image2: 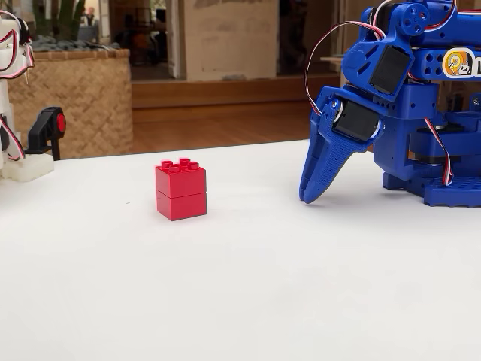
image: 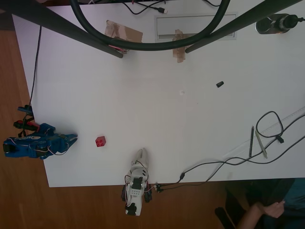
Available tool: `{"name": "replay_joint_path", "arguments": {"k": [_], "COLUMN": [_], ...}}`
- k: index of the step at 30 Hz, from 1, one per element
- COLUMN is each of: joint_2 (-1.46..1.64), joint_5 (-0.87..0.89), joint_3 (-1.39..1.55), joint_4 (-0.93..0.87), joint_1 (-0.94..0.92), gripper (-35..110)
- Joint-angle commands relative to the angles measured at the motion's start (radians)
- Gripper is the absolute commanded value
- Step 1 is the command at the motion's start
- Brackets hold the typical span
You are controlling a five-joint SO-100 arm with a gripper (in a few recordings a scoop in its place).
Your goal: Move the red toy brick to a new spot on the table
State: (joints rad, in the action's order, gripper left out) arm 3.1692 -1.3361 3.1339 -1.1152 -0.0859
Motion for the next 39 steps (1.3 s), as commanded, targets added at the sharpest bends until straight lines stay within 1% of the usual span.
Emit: {"name": "replay_joint_path", "arguments": {"k": [1,10,16,19,21,26,32,39], "joint_2": [-0.100,-0.454,-0.680,-0.765,-0.798,-0.856,-0.908,-0.923], "joint_5": [-0.037,-0.080,-0.121,-0.178,-0.209,-0.273,-0.278,-0.305], "joint_3": [-0.143,-0.468,-0.588,-0.594,-0.588,-0.532,-0.502,-0.371], "joint_4": [0.037,0.141,0.304,0.431,0.495,0.724,0.862,1.049], "joint_1": [-0.012,0.003,-0.018,-0.049,-0.064,-0.106,-0.110,-0.094], "gripper": [10,24,31,34,35,38,39,39]}}
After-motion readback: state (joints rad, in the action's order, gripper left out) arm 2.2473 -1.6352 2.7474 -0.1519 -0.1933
